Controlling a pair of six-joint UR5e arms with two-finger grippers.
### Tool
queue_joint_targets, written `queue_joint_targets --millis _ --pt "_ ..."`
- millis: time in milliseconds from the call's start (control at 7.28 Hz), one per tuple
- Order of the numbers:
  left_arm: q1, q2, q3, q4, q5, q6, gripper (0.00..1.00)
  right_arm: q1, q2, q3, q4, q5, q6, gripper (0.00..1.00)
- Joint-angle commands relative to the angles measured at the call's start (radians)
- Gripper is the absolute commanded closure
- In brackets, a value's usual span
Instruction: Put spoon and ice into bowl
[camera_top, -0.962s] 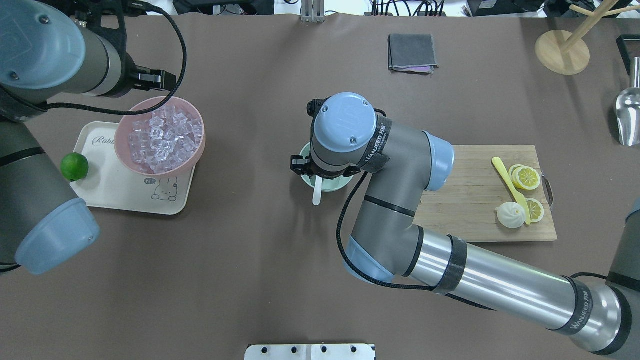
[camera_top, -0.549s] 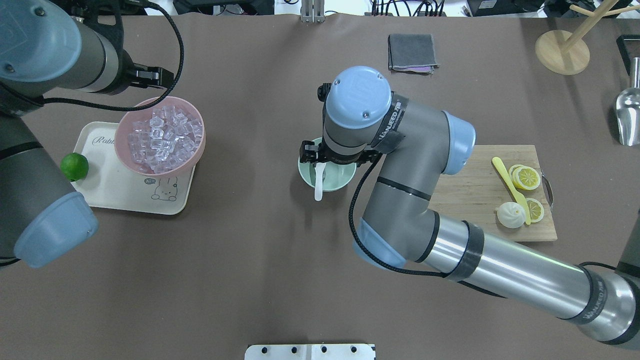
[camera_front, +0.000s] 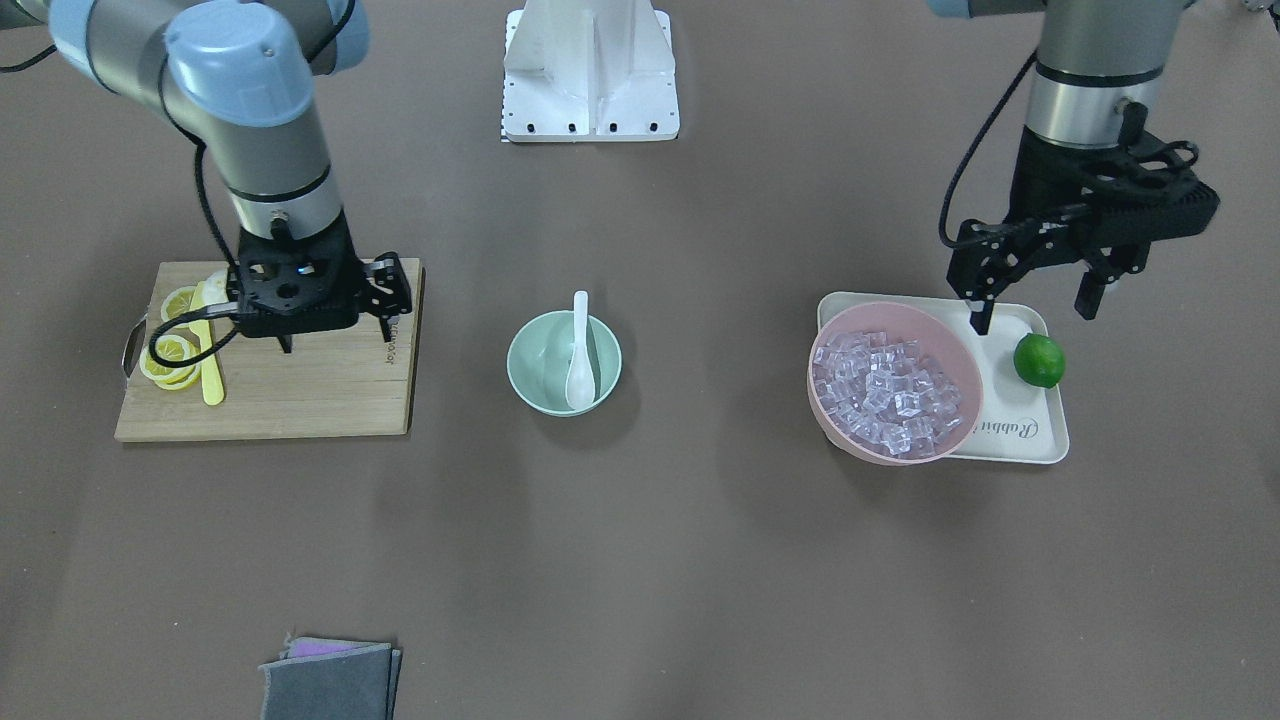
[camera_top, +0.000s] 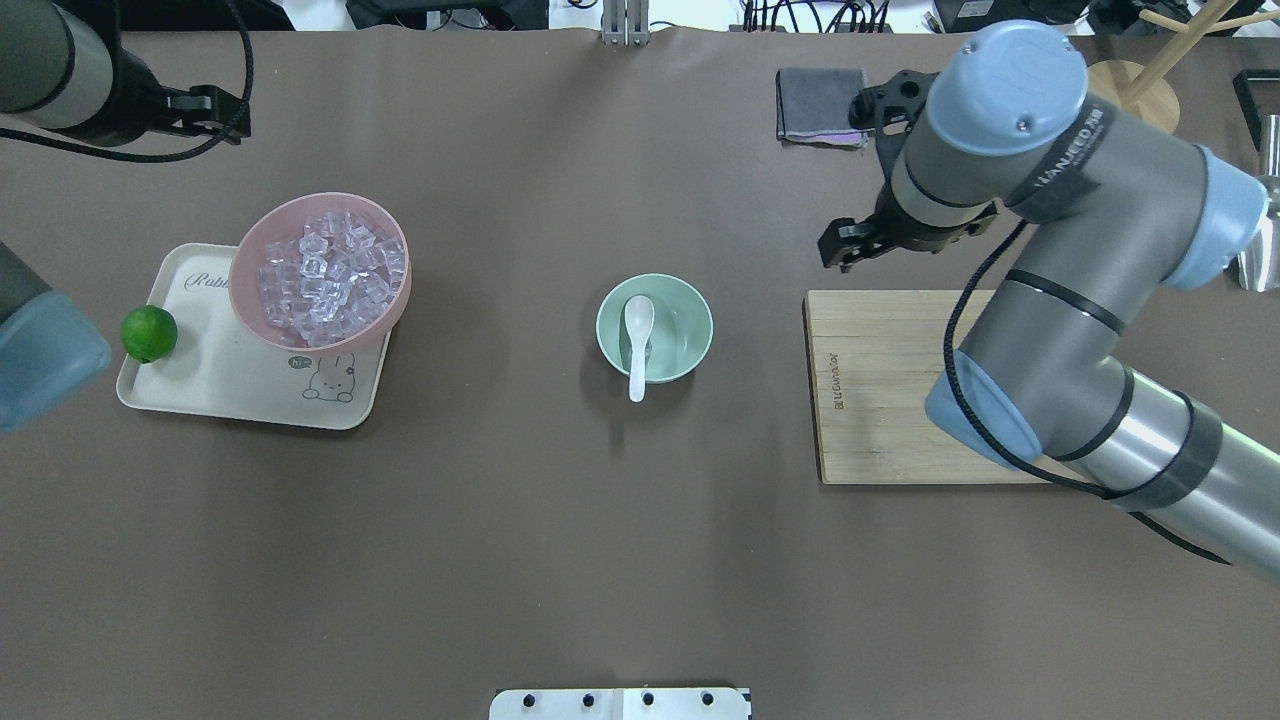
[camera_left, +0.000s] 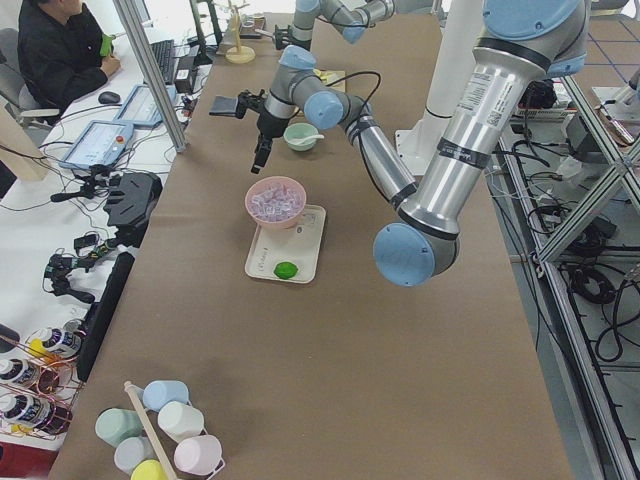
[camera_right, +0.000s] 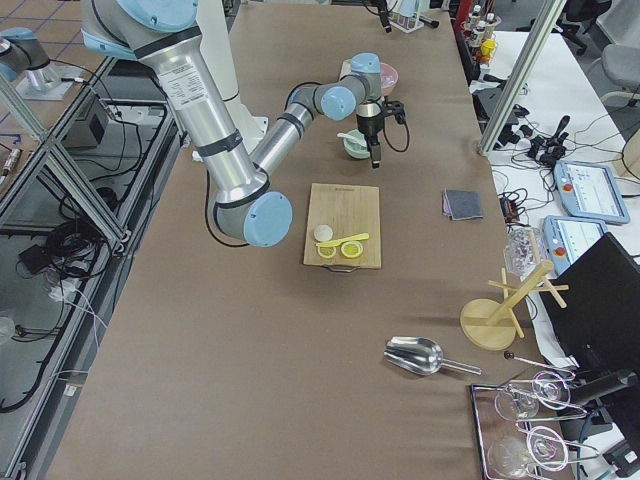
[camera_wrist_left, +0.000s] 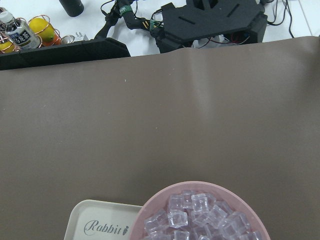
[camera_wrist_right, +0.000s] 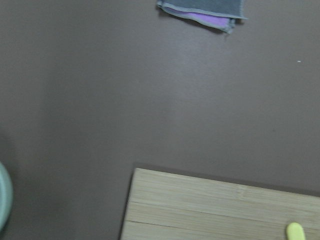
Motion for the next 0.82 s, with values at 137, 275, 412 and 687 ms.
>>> queue_joint_targets --millis 137,275,412,687 --pt "-0.131 0.223 0.107 -0.217 -0.081 0.250 0.02 0.195 -0.132 0.019 -0.003 0.103 -0.137 0.00" --pt "-0.226 0.263 0.147 -0.227 -0.170 0.394 0.02 0.293 -0.221 0.041 0.000 0.212 -0.304 0.00" --pt "-0.325 0.265 0.207 -0.226 -0.293 0.465 0.02 0.364 -0.313 0.060 0.006 0.242 -0.450 0.00" --pt "-0.443 0.296 0.273 -0.226 -0.533 0.469 0.02 0.519 -0.437 0.045 0.014 0.451 -0.540 0.00"
